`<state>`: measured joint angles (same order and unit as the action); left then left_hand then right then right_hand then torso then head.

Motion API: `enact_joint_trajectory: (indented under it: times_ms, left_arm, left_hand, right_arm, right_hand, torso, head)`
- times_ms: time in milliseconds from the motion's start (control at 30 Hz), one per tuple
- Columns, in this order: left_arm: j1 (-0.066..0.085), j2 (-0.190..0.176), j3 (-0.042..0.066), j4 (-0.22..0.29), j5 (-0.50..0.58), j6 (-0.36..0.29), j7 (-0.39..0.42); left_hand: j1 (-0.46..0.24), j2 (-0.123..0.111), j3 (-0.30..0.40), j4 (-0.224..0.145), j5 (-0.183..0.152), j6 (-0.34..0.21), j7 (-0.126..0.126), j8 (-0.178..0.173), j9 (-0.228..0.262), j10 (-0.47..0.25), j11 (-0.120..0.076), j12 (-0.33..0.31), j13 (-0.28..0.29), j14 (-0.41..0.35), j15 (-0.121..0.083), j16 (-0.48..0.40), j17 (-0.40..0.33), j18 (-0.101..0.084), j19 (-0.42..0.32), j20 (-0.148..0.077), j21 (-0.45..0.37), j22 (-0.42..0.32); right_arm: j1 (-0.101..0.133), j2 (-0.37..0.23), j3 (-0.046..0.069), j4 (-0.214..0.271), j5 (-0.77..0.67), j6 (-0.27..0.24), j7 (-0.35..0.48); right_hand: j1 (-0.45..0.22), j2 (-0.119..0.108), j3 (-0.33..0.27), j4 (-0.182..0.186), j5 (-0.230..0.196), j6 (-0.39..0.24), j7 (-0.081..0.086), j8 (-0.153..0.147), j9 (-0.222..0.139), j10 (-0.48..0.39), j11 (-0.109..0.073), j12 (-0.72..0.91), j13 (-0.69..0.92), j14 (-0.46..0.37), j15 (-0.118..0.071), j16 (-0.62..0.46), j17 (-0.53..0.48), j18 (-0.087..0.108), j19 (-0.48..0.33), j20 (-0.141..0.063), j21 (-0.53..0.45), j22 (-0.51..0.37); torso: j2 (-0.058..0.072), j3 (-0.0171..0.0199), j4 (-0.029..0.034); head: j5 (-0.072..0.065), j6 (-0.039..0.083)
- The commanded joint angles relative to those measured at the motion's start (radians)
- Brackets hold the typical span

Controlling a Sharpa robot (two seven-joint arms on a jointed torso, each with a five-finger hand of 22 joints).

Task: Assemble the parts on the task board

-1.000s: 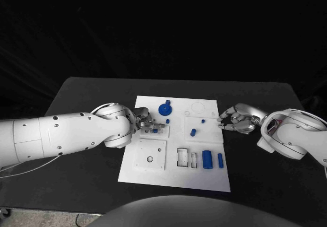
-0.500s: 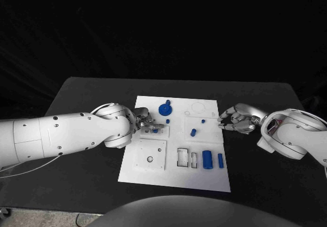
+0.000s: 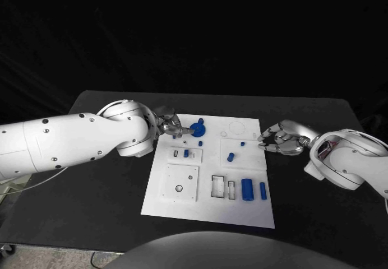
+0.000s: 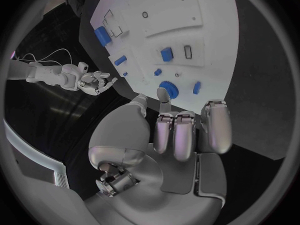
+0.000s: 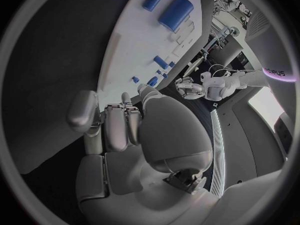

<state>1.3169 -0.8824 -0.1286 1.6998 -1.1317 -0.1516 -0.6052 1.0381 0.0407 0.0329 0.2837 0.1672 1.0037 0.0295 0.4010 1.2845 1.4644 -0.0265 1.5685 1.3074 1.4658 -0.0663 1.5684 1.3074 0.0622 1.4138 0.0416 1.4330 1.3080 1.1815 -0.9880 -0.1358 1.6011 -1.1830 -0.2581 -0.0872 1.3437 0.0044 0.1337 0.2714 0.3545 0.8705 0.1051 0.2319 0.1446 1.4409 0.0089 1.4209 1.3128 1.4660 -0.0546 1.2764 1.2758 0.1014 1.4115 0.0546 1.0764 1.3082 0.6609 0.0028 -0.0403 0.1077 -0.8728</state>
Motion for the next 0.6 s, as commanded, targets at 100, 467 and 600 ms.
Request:
enact_joint_trajectory:
  times_ms: [100, 467, 600]
  left_arm:
    - [0.046, 0.006, 0.011, -0.031, -0.022, 0.152, -0.037]
    - [0.058, 0.075, 0.014, -0.179, -0.014, 0.324, -0.053]
    - [0.049, 0.103, 0.014, -0.232, -0.018, 0.323, -0.049]
  left_hand:
    - [0.017, -0.001, -0.012, 0.001, -0.021, -0.010, -0.004, 0.002, 0.000, 0.106, -0.007, 0.002, 0.263, 0.105, -0.007, 0.002, 0.263, -0.016, 0.014, -0.001, 0.009, 0.154]
    - [0.029, -0.005, -0.034, 0.005, -0.036, -0.039, 0.007, -0.026, -0.014, 0.106, 0.001, 0.002, 0.263, 0.105, -0.002, 0.002, 0.263, -0.016, 0.013, 0.003, 0.006, 0.155]
    - [0.027, -0.008, -0.044, 0.006, -0.042, -0.043, 0.009, -0.033, -0.019, 0.106, 0.003, 0.002, 0.263, 0.105, 0.000, 0.002, 0.263, -0.016, 0.013, 0.004, 0.005, 0.155]
  right_arm:
    - [0.003, 0.008, 0.000, 0.011, -0.001, -0.135, 0.097]
    - [0.003, 0.007, 0.000, 0.012, 0.030, -0.155, 0.137]
    - [0.003, 0.012, 0.000, 0.008, 0.038, -0.155, 0.147]
  right_hand:
    - [-0.071, 0.017, -0.014, 0.017, -0.007, 0.026, -0.014, -0.009, -0.001, 0.044, -0.017, 0.024, 0.105, 0.049, -0.015, -0.017, -0.025, -0.024, 0.043, -0.011, 0.102, 0.113]
    - [-0.097, 0.026, -0.010, 0.001, 0.055, 0.054, -0.030, -0.014, 0.018, 0.080, -0.031, 0.065, 0.154, 0.068, -0.027, 0.044, 0.025, -0.038, 0.069, -0.023, 0.182, 0.152]
    - [-0.103, 0.025, -0.010, 0.005, 0.057, 0.047, -0.032, -0.018, 0.023, 0.088, -0.033, 0.076, 0.167, 0.070, -0.029, 0.058, 0.036, -0.041, 0.073, -0.026, 0.197, 0.160]
  torso:
    - [0.008, -0.0006, -0.0057]
    - [0.015, -0.0059, -0.0014]
    - [0.016, -0.0067, -0.0031]
  head:
    - [0.004, 0.000]
    - [0.001, 0.000]
    - [0.006, 0.000]
